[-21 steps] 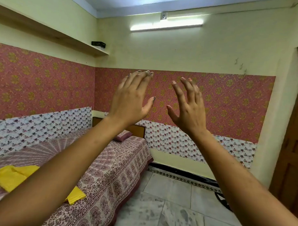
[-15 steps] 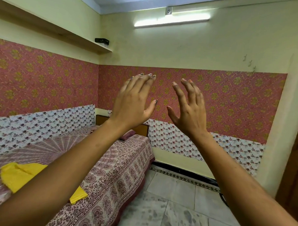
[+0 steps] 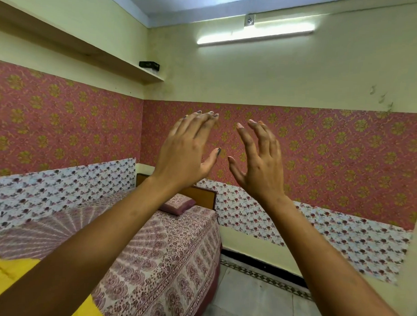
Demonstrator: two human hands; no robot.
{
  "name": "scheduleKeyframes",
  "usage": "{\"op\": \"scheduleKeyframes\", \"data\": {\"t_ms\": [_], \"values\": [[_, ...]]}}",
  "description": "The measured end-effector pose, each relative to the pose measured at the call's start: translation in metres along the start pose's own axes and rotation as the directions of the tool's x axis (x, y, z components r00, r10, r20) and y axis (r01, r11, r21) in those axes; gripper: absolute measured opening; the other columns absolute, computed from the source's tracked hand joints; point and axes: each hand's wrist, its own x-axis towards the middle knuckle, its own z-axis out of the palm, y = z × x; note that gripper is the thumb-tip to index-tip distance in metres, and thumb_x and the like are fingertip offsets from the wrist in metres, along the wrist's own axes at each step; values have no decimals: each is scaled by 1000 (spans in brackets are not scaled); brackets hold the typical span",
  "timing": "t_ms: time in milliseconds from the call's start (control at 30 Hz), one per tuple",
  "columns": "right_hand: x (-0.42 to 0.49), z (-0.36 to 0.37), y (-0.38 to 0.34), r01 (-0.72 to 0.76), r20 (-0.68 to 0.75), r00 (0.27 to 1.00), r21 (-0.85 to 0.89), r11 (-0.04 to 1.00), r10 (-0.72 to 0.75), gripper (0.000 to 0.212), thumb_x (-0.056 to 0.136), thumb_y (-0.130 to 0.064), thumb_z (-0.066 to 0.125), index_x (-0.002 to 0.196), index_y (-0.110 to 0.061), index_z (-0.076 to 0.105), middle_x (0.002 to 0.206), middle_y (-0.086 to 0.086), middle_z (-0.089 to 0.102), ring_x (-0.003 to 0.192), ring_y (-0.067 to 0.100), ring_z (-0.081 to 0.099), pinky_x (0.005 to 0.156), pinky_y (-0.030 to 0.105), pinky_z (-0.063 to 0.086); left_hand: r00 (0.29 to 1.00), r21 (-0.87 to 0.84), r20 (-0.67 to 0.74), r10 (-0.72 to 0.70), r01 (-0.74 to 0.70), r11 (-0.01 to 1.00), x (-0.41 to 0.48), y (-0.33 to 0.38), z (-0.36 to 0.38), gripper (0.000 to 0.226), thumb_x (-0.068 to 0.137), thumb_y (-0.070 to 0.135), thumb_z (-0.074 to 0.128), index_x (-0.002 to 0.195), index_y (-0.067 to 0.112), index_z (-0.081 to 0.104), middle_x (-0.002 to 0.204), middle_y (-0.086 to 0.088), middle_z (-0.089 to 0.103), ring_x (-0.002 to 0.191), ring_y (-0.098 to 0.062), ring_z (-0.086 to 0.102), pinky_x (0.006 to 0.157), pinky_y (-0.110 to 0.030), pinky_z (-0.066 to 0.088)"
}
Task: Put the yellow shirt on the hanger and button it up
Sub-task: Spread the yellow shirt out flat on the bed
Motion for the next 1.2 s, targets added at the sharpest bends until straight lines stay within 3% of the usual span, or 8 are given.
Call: {"op": "scheduleKeyframes", "data": {"t_ms": [333,633,833,1200], "values": [[14,161,7,-11,-26,1000,116,993,14,64,85,-37,58,140,-20,30,141,9,33,134,27,30,108,43,31,999,45,42,-6,5,999,14,-97,120,59,87,42,41,137,10,39,136,-8,48,128,-25,42,108,-41,34],[38,328,-34,18,-55,998,391,920,4,64,84,-34,59,140,-18,31,139,9,32,132,28,30,108,44,33,985,205,113,-134,109,973,-3,-208,190,59,87,42,40,138,12,37,139,-6,45,130,-24,38,107,-40,32],[64,420,-113,86,-66,996,622,778,-58,65,83,-36,59,139,-17,31,137,15,42,131,29,31,105,46,35,960,418,118,-253,183,890,-27,-289,180,57,89,38,47,138,9,38,139,-7,46,129,-24,39,104,-38,36],[61,510,-321,173,-102,976,898,404,-191,62,87,-36,57,140,-16,33,140,16,43,132,31,32,102,48,35,810,761,95,-579,316,567,-147,-404,109,58,91,39,46,139,9,36,137,-9,46,129,-27,40,101,-41,40]]}}
